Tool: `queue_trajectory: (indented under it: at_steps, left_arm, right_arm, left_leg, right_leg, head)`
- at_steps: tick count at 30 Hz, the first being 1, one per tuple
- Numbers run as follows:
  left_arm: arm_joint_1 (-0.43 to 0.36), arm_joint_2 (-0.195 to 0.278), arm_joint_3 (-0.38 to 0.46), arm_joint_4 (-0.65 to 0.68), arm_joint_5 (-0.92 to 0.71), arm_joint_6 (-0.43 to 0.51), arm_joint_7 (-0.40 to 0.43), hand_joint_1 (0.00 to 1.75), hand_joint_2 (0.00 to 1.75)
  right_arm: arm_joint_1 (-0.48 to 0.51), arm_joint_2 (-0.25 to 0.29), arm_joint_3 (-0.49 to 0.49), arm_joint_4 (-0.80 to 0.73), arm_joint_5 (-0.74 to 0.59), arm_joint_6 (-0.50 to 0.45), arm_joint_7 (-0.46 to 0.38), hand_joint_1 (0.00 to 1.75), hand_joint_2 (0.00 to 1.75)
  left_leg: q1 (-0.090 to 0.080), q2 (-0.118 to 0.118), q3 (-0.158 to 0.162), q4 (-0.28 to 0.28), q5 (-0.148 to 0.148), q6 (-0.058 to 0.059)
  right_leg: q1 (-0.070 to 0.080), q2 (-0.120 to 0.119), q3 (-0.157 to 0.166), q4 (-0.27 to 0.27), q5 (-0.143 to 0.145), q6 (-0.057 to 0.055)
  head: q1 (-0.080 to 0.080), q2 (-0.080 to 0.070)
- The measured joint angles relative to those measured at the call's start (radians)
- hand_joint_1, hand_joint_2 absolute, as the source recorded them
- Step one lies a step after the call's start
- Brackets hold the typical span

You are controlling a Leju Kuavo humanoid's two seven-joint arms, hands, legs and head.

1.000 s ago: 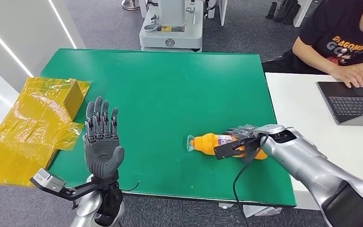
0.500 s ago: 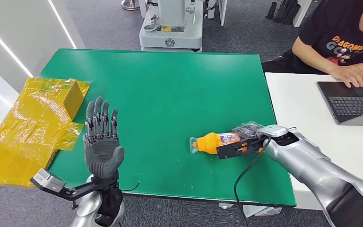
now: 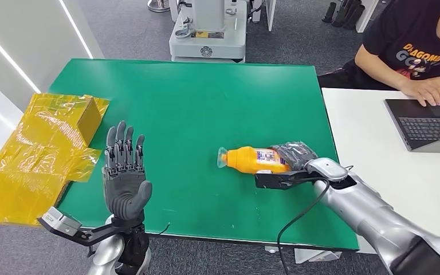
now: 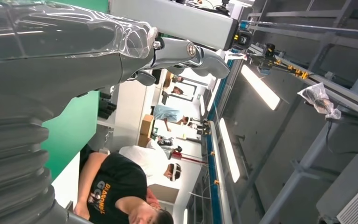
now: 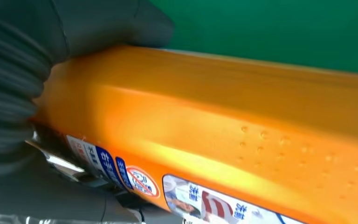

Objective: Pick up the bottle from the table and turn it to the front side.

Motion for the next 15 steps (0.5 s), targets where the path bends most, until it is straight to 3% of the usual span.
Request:
queue_trajectory:
  at_steps: [9,15]
  left_arm:
    - [0.003,-0.003,0.0,-0.001,-0.008,0.017,-0.001,0.0,1.75]
    - [-0.003,-0.003,0.0,0.0,0.026,0.024,0.006,0.0,1.75]
  right_arm:
    - [0.156,0.046,-0.233,-0.127,-0.004,-0.339,-0.044,1.75,1.75]
    - [0.263,0.093,-0.387,-0.236,-0.024,-0.571,-0.187,1.75,1.75]
  left_leg:
    - [0.0,0.0,0.0,0.0,0.0,0.0]
    - [0.0,0.0,0.0,0.0,0.0,0.0]
  right_leg:
    - [0.0,0.0,0.0,0.0,0.0,0.0]
    - [0.0,0.0,-0.001,0.0,-0.001,0.0]
  head:
    - [0.0,0.0]
    - [0.0,0.0]
